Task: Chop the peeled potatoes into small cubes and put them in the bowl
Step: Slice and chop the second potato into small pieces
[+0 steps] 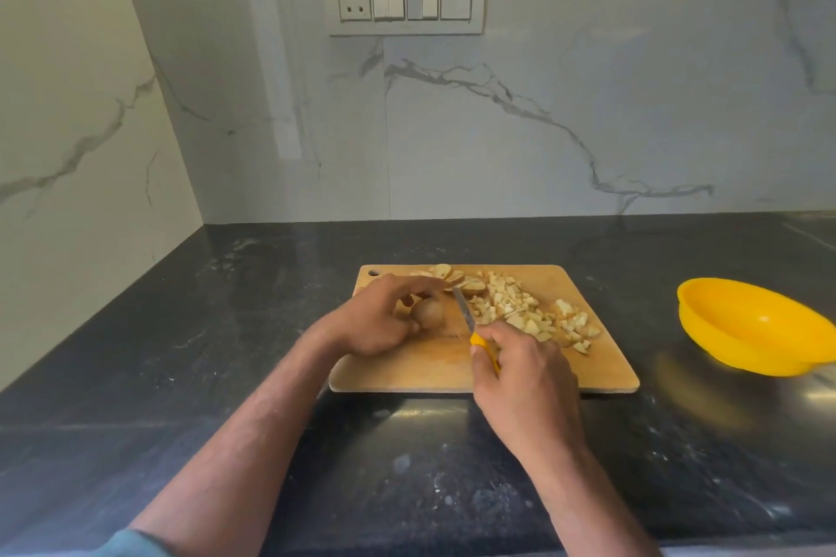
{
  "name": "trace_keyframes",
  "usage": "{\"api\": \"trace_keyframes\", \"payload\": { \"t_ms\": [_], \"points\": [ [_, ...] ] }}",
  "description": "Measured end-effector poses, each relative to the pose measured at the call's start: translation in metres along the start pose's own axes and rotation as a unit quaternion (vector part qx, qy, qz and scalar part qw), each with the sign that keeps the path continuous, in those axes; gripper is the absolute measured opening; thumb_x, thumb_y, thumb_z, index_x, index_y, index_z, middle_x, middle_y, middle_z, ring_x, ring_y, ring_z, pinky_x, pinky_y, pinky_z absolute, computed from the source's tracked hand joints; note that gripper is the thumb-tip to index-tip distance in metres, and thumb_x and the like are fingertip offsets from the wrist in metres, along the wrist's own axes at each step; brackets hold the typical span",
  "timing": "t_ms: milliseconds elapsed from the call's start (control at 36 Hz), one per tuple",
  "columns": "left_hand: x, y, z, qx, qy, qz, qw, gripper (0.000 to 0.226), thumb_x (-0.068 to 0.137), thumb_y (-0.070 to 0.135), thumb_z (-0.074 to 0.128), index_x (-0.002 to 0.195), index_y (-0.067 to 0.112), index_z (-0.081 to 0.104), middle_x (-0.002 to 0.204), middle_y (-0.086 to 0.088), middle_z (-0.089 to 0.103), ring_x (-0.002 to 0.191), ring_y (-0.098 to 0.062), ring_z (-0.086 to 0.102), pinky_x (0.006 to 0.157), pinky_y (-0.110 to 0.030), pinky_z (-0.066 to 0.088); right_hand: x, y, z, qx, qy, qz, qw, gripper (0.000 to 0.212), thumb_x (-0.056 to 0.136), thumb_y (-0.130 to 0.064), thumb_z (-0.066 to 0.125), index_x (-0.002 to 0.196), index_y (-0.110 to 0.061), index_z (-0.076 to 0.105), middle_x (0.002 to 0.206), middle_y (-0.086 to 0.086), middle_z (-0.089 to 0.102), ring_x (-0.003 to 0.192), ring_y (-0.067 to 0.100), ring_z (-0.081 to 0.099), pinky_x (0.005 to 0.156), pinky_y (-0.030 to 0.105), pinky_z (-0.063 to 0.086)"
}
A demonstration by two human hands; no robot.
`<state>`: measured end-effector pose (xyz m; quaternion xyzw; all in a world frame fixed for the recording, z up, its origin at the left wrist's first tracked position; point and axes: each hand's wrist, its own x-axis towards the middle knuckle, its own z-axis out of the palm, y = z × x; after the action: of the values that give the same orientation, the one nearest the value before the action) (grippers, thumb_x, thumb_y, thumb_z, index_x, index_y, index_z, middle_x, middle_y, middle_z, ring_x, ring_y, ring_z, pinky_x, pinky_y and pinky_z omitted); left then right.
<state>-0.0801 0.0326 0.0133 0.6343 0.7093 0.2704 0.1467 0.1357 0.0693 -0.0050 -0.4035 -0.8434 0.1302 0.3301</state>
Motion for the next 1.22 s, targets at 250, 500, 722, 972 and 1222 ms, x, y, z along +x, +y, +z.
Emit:
{"api": "trace_keyframes", "payload": {
  "t_ms": [250, 500, 722, 972, 1222],
  "points": [
    [0.0, 0.002, 0.001, 0.002, -0.03, 0.015, 0.999, 0.051, 0.092, 0.002, 0.063, 0.139, 0.023, 0.062, 0.138, 0.013, 0.058, 0.122, -0.008, 0.054, 0.096, -0.01, 0.04, 0.002, 0.003, 0.001, 0.004, -0.007, -0.009, 1.0, 0.026, 0.097, -0.038, 0.059, 0.121, -0.031, 0.065, 0.093, -0.009, 0.072, 0.075, 0.013, 0.061, 0.058, 0.021, 0.035],
    [0.01, 0.0, 0.01, 0.017, 0.066, -0.031, 0.997, 0.03, 0.087, 0.037, 0.079, 0.113, 0.023, 0.078, 0.101, 0.014, 0.066, 0.093, -0.01, 0.059, 0.083, -0.028, 0.051, 0.001, 0.002, 0.002, 0.006, -0.036, -0.021, 0.999, 0.034, 0.097, -0.038, 0.058, 0.13, -0.029, 0.062, 0.093, -0.009, 0.072, 0.07, 0.011, 0.057, 0.06, 0.02, 0.037],
    [0.013, 0.002, 0.023, 0.097, 0.136, -0.042, 0.985, 0.034, 0.081, 0.055, 0.078, 0.088, 0.022, 0.079, 0.079, 0.009, 0.07, 0.077, -0.01, 0.063, 0.074, -0.04, 0.058, 0.0, -0.001, 0.0, -0.003, -0.054, -0.021, 0.998, 0.036, 0.098, -0.038, 0.058, 0.133, -0.029, 0.06, 0.096, -0.009, 0.072, 0.074, 0.011, 0.062, 0.061, 0.022, 0.046],
    [0.009, -0.001, 0.01, 0.03, 0.07, 0.002, 0.997, 0.025, 0.09, 0.027, 0.076, 0.114, 0.023, 0.077, 0.1, 0.01, 0.069, 0.09, -0.011, 0.061, 0.077, -0.024, 0.052, 0.001, -0.002, 0.0, -0.014, -0.048, -0.043, 0.998, 0.039, 0.099, -0.039, 0.054, 0.136, -0.027, 0.058, 0.109, -0.009, 0.073, 0.093, 0.013, 0.068, 0.078, 0.026, 0.054],
    [0.006, -0.005, 0.01, -0.012, 0.09, -0.013, 0.996, 0.036, 0.082, 0.041, 0.083, 0.112, 0.021, 0.078, 0.097, 0.007, 0.072, 0.089, -0.011, 0.064, 0.078, -0.027, 0.056, 0.001, -0.001, 0.002, -0.006, -0.039, -0.046, 0.998, 0.038, 0.1, -0.04, 0.054, 0.136, -0.028, 0.059, 0.112, -0.011, 0.072, 0.097, 0.012, 0.066, 0.078, 0.022, 0.051]
  ]
}}
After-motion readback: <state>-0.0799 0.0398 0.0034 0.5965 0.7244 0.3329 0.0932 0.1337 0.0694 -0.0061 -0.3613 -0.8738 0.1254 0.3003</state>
